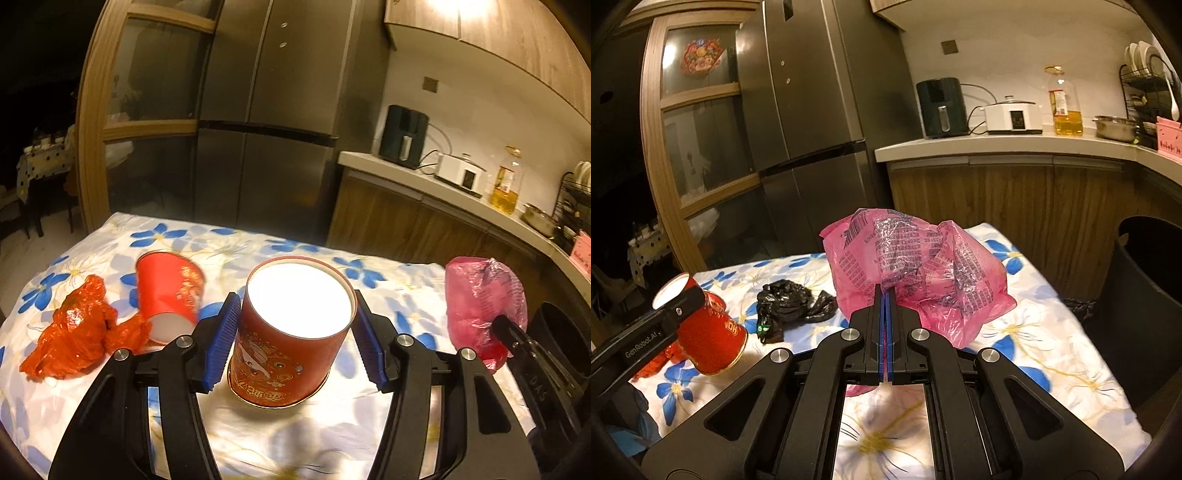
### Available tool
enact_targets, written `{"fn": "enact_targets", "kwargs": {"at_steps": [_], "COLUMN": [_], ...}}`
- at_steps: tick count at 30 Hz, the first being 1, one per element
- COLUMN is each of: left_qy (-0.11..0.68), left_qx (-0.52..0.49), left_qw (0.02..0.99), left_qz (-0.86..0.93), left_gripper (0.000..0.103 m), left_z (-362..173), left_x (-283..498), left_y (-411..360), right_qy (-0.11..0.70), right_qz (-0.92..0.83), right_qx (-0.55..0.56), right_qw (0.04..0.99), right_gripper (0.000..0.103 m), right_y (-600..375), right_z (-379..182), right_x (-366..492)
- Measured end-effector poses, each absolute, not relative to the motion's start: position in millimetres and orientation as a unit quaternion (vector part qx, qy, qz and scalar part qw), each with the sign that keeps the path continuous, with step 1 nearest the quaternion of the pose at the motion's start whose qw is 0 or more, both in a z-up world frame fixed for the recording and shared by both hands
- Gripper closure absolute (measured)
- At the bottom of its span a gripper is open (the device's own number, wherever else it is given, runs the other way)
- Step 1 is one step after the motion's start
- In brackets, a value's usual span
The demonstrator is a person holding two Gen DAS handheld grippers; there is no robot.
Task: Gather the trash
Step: 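Carry the pink bag and red cup over the black bin with both grippers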
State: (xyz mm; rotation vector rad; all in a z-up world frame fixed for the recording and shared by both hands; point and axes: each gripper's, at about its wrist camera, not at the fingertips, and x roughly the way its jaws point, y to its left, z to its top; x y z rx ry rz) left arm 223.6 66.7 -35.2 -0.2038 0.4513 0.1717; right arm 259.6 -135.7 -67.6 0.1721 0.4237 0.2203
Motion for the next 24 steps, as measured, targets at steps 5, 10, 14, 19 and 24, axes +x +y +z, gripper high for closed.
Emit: {"fn": "enact_targets", "kwargs": {"at_steps": [5, 10, 14, 19, 24], "left_qy": [0.217, 0.218, 0.222, 0.222, 0.218], "left_qx": [-0.091, -0.074, -0.064, -0.05, -0.041], "left_qw": [0.97, 0.973, 0.973, 0.973, 0.973], "left_qz": [0.058, 0.028, 0.002, -0.03, -0.066], "left_gripper": [0.045, 0.045, 0.045, 0.045, 0.045], "left_z": [-26, -22, -20, -17, -11], "left_x": [220, 219, 221, 225, 229], "left_y": [35, -3, -35, -74, -113], "right_qy": [0.198, 0.188, 0.18, 0.167, 0.153], "right_qz": [0.094, 0.071, 0.051, 0.024, -0.006], "right_qx": [0.089, 0.094, 0.095, 0.097, 0.102], "right_qw": [0.971, 0.975, 0.978, 0.981, 0.983], "right_gripper": [0.102, 0.102, 0.102, 0.102, 0.102], "right_y": [-161, -194, -219, -252, -288], "right_z": [-60, -53, -49, -43, -36], "right_x": [245, 230, 220, 207, 198]}}
